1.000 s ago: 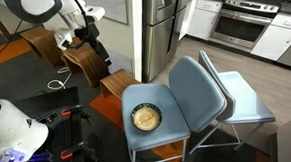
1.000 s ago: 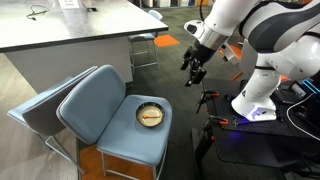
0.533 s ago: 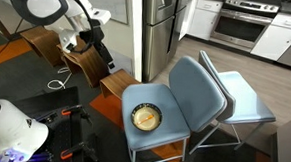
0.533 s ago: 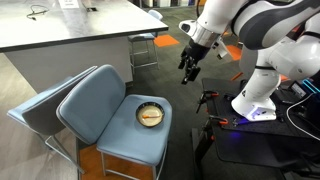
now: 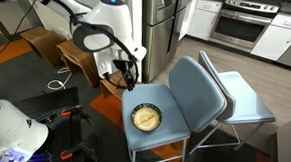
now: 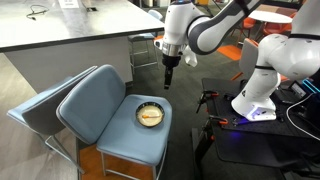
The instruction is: Move the bowl to the left
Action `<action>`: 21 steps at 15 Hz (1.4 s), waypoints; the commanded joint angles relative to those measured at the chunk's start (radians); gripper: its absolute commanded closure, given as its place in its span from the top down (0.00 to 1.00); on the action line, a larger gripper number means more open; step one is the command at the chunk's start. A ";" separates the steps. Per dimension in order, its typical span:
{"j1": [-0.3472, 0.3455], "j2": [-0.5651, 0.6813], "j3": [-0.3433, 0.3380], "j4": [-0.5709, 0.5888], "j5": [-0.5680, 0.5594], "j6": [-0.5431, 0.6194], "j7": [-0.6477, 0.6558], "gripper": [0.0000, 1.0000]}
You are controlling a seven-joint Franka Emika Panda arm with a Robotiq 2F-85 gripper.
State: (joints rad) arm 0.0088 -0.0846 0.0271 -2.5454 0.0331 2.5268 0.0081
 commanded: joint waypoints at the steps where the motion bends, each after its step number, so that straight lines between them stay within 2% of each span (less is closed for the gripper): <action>1: 0.001 0.187 -0.028 0.061 0.229 0.114 -0.170 1.00; 4: -0.073 0.346 0.027 0.118 0.448 0.181 -0.357 1.00; 7: -0.164 0.488 0.081 0.195 0.526 0.173 -0.425 1.00; 10: -0.228 0.602 0.107 0.261 0.523 0.167 -0.398 1.00; 11: -0.230 0.633 0.098 0.279 0.497 0.167 -0.367 1.00; 12: -0.231 0.595 0.101 0.238 0.474 0.182 -0.376 1.00; 14: -0.246 0.642 0.105 0.271 0.471 0.182 -0.374 1.00; 21: -0.259 0.664 0.113 0.296 0.477 0.172 -0.371 1.00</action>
State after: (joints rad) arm -0.2138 0.5610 0.1190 -2.2630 0.5268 2.7046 -0.3829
